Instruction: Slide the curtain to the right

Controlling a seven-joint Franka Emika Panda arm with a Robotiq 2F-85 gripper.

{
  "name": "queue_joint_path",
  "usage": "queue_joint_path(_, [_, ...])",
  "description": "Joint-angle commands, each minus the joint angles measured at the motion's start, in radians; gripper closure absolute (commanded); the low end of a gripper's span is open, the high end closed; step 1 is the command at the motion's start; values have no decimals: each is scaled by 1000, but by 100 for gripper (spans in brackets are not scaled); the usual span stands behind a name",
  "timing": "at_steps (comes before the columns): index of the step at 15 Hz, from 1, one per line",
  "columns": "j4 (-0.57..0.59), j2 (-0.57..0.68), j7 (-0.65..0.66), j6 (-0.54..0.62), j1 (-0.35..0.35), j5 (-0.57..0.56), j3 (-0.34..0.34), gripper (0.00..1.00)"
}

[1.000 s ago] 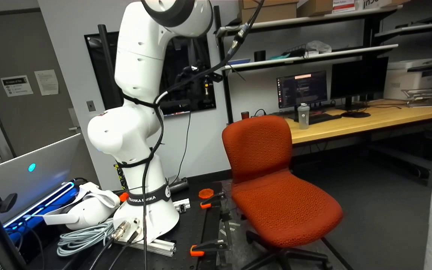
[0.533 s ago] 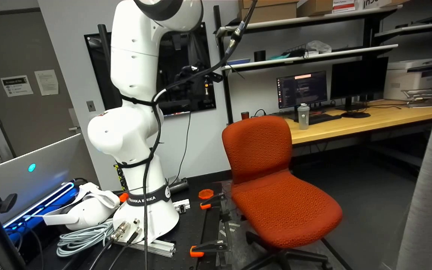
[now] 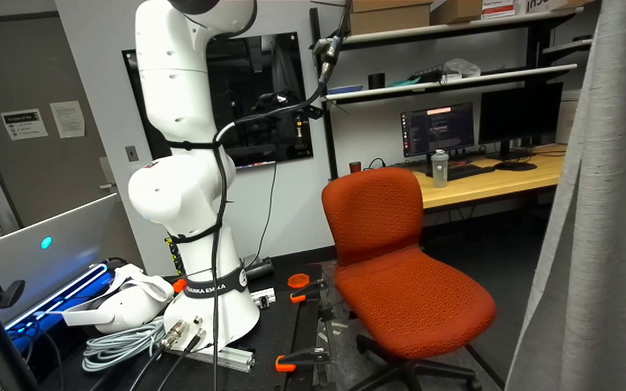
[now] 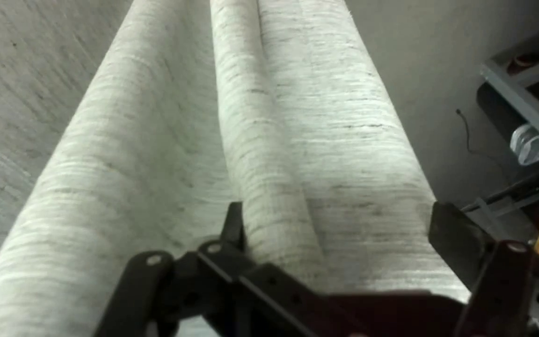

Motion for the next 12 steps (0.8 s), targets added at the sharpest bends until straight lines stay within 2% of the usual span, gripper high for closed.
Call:
queue_joint_path(1, [-218, -164, -77, -50, 24, -3, 30, 0])
queue_joint_path(3, [-303, -226, -116, -71, 36, 4, 48, 0])
queue_joint_path(4, [-339, -253, -134, -86, 69, 6, 31, 0])
queue_joint_path(6, [-417, -314, -167, -97, 93, 8, 37, 0])
queue_joint_path(12, [-620, -473, -202, -77, 148, -5, 48, 0])
